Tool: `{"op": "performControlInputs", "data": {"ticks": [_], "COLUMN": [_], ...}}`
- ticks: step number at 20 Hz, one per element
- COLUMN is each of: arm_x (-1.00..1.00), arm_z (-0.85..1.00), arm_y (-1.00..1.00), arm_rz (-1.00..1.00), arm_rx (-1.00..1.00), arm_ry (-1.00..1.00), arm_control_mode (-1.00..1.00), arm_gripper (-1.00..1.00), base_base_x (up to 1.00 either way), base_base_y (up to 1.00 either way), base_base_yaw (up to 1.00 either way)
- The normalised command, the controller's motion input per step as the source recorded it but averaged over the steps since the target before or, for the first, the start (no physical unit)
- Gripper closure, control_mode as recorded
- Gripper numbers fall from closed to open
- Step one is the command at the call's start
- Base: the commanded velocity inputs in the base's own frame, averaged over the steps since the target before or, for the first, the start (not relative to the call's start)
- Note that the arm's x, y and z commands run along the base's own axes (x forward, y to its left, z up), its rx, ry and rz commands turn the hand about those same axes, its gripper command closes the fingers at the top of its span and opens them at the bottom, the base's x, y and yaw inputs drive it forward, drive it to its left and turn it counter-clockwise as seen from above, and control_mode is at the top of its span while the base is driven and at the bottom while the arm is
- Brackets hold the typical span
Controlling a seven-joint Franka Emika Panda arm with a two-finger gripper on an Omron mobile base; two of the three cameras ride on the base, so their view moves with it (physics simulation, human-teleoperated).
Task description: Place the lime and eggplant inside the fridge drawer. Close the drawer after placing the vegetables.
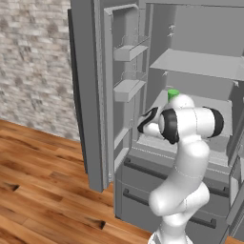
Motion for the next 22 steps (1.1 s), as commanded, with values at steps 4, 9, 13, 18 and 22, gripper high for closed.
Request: {"op": "performControlInputs", "data": {"ticks": [4, 9, 13, 18, 22], "arm_x": [0.40, 0.15, -0.71, -1.00, -1.00], "arm_z": [0.00, 0.00, 0.00, 0.00, 0.04], "arm_y": [-0.16, -0.22, -0.13, -0.13, -0.29], "arm_rz": [0.00, 0.00, 0.00, 0.00, 0.00], "arm_rx": [0.00, 0.00, 0.00, 0.00, 0.00], "arm_ry": [-0.22, -0.29, -0.38, -0.37, -0.24], "arm_control_mode": [-1.00, -1.00, -1.00, -1.00, -1.00], "arm_gripper": [-1.00, -1.00, -1.00, -1.00, -1.00], "base_base_x": [0.00, 0.00, 0.00, 0.00, 0.00], "base_base_y": [0.00, 0.00, 0.00, 0.00, 0.00], "base_base_yaw": [0.00, 0.00, 0.00, 0.00, 0.00]}}
